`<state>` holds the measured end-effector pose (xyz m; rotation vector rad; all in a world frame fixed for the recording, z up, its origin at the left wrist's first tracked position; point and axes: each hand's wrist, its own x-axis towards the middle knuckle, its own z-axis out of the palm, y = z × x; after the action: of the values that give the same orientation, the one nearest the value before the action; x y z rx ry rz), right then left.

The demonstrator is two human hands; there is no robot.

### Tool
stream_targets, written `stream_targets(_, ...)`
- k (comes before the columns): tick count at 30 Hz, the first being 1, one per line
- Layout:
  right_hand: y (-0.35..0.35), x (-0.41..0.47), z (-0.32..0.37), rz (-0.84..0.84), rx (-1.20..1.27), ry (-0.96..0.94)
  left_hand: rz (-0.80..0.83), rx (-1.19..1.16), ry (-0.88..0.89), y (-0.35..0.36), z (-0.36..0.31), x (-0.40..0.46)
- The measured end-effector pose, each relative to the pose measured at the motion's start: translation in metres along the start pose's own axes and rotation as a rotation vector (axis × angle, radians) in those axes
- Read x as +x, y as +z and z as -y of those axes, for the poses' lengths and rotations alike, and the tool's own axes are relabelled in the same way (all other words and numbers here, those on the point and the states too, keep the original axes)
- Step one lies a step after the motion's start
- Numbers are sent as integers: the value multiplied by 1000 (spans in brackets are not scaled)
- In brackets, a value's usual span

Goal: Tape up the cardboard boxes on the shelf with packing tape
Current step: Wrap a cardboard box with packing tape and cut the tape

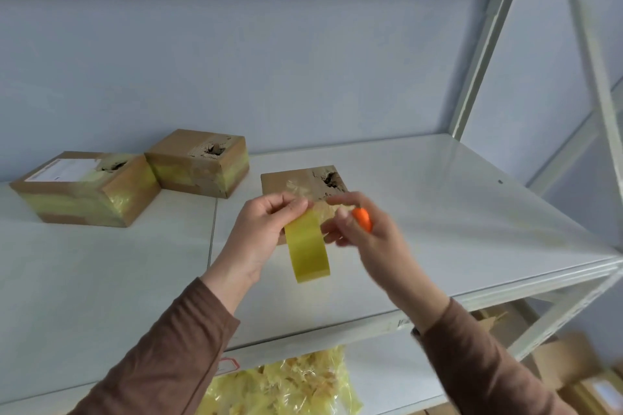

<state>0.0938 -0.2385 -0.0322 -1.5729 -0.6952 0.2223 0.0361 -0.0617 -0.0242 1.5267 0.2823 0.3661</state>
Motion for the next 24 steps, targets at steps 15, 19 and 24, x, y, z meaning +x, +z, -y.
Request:
stream_targets(15, -6, -26, 12, 147, -237, -229, 178, 196, 89, -1, -40, 28)
stream_targets(19, -5, -24, 10, 22, -74, -187, 65, 211, 139, 5, -40, 37)
stream_targets(24, -4, -18, 7, -120, 1, -66, -16, 36, 82, 21, -39, 49)
